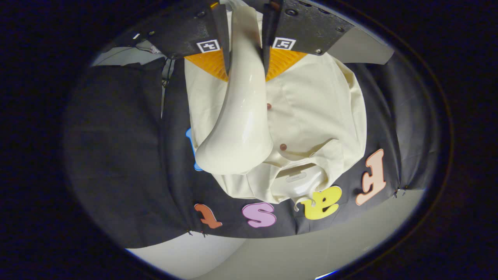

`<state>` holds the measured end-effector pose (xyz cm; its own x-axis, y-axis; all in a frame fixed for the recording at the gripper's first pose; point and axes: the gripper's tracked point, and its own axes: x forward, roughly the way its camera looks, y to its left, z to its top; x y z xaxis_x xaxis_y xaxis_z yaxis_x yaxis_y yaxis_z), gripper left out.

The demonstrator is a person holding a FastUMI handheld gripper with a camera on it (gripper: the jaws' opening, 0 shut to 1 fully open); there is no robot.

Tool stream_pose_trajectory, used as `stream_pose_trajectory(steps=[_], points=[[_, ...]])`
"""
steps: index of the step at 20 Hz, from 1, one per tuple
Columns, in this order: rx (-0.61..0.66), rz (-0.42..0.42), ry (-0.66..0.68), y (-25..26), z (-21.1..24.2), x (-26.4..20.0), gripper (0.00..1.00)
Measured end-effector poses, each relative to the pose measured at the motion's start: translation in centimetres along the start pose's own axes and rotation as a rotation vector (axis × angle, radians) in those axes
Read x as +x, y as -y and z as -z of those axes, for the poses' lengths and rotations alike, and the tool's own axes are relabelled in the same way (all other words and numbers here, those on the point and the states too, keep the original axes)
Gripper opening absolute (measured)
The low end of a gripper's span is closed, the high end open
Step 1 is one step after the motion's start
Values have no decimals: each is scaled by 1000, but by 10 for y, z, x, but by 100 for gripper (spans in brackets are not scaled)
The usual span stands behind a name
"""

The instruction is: Iron the clothes twice with a garment steamer, once on the left side and once on the right side.

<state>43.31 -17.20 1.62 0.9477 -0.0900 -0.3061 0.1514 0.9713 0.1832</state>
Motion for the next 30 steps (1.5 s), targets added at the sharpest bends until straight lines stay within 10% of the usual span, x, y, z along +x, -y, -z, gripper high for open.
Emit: stream_pose_trajectory(steps=[12,30], points=[[60,-131,32,2,5,63,36],[116,-289,-244,64,202,62,36]])
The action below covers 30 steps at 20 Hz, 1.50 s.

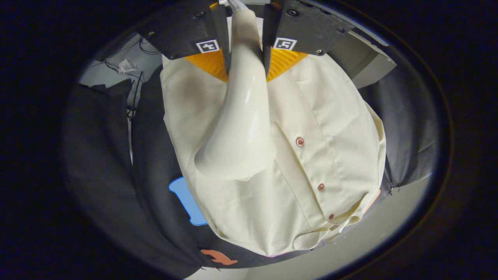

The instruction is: Iron the clothes twice with a garment steamer, once on the left side and once on the right side.

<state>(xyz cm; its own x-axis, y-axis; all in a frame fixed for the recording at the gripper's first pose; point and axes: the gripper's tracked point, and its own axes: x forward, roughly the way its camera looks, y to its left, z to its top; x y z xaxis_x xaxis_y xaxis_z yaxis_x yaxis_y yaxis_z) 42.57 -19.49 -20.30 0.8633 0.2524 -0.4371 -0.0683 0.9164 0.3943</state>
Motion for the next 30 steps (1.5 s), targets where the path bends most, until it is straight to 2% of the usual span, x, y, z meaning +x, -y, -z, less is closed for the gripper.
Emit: stream_pose_trajectory(steps=[3,17,25,30], points=[[42,-28,-26,12,27,1,36],[122,5,-116,80,136,-4,36],[117,68,-92,101,166,-12,36],[85,140,-55,111,158,-41,36]])
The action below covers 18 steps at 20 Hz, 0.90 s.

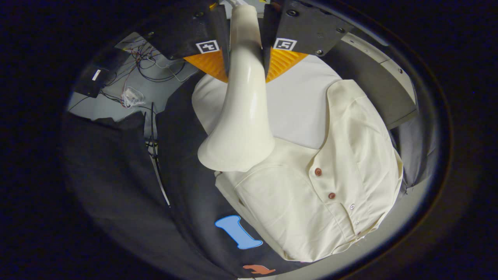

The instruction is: Iron the clothes twice with a garment steamer, once on the left side and once on the right side.

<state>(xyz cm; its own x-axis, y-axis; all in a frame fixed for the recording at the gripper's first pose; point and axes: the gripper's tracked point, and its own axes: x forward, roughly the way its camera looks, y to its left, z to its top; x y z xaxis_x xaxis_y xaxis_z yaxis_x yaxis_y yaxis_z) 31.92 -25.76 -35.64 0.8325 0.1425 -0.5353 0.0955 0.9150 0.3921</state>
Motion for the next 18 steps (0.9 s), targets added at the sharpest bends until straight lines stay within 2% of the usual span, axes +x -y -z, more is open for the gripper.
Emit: stream_pose_trajectory(steps=[6,18], points=[[4,-29,62,-38,-21,-53,36],[-155,-133,202,-193,-89,-170,36]])
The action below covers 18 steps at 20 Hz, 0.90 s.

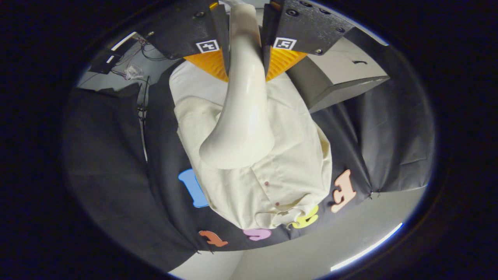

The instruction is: Iron the clothes twice with a garment steamer, once on the left side and once on the right side.

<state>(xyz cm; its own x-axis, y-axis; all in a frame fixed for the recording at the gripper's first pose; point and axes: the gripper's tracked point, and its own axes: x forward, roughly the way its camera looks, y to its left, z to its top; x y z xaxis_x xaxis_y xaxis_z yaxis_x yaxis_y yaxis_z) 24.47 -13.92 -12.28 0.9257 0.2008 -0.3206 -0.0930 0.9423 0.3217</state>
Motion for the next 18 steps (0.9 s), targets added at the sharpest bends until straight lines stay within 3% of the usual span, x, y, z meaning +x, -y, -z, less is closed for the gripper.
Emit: stream_pose_trajectory(steps=[13,18], points=[[-158,-149,88,-167,-72,-59,36],[-167,-155,126,-203,-80,-85,36]])
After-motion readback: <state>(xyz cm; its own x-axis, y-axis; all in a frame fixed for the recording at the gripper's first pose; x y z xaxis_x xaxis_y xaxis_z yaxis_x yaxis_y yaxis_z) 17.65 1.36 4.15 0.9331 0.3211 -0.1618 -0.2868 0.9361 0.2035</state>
